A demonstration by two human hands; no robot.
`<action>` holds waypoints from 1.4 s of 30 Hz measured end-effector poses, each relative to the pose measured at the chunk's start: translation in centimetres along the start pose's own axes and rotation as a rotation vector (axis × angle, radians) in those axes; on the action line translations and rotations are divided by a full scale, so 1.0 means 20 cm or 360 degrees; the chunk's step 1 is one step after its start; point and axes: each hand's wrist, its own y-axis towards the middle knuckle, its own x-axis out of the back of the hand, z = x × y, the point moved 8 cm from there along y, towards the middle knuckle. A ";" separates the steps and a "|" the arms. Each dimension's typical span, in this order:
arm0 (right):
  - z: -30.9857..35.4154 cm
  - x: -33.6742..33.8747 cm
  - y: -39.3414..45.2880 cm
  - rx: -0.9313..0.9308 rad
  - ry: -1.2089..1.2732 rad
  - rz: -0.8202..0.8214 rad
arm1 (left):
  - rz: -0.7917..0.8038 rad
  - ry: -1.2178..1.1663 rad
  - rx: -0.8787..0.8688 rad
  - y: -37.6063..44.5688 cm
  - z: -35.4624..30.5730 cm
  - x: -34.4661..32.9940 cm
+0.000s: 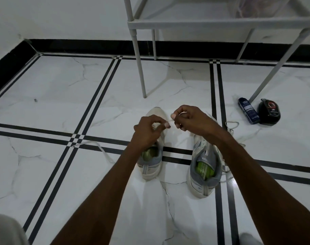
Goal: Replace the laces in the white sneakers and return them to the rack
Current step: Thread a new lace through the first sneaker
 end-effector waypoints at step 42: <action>0.12 -0.22 0.01 0.0163 0.0258 0.0405 | -0.0182 0.0032 0.0060 0.07 0.10 0.23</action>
